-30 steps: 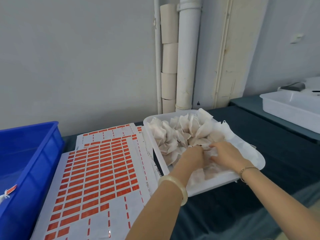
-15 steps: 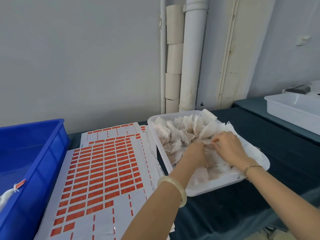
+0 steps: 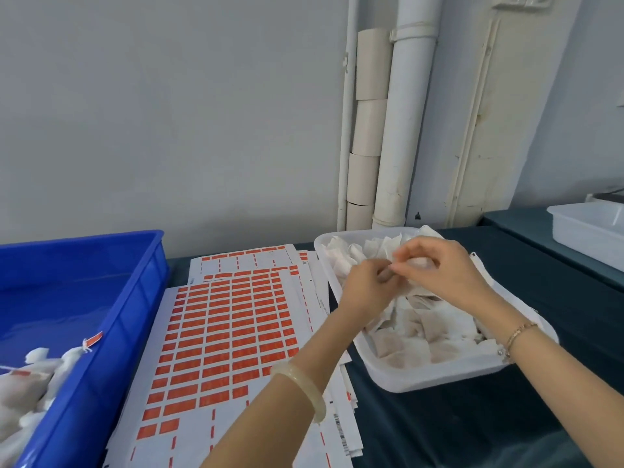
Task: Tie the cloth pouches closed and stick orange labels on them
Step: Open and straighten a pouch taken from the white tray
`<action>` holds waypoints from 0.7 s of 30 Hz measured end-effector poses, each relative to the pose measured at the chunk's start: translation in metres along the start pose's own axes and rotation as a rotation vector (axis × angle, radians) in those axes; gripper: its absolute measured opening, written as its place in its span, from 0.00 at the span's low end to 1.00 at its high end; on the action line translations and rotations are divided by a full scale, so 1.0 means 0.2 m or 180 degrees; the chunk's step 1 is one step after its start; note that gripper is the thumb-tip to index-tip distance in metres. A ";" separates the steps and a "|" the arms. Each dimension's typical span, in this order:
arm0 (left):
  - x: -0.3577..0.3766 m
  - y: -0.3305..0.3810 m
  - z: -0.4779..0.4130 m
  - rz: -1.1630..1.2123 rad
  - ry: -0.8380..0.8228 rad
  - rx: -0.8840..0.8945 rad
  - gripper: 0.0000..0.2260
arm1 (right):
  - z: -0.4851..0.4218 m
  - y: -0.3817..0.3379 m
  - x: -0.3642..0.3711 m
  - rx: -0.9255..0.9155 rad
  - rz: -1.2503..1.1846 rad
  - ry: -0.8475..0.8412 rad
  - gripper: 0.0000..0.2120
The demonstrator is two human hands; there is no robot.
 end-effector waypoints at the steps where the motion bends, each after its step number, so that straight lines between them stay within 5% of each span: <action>1: -0.05 0.00 0.03 0.0128 0.0132 -0.0033 0.12 | 0.00 -0.03 0.01 -0.0004 -0.0107 -0.0025 0.11; 4: -0.22 0.00 0.14 0.0403 0.0459 -0.0177 0.09 | 0.03 -0.10 0.08 -0.0030 -0.0484 -0.0167 0.16; 10: -0.50 -0.03 0.48 0.0403 0.0789 -0.0535 0.09 | 0.09 -0.24 0.34 -0.0049 -0.1238 -0.0451 0.07; 17: -0.72 -0.03 0.89 0.0970 0.1159 -0.0767 0.05 | 0.21 -0.39 0.74 -0.0145 -0.1144 -0.1065 0.05; 21: -0.73 -0.10 1.05 0.1352 0.1227 -0.1107 0.12 | 0.30 -0.43 0.93 -0.0246 -0.1020 -0.1365 0.07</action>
Point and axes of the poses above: each hand's wrist, its own z-axis away from the middle knuckle, its own x-axis out of the palm, y = z × x, the point moved 6 cm from there along -z, towards the middle knuckle, and after that the axes turned 14 degrees about x, right-handed, at the moved point
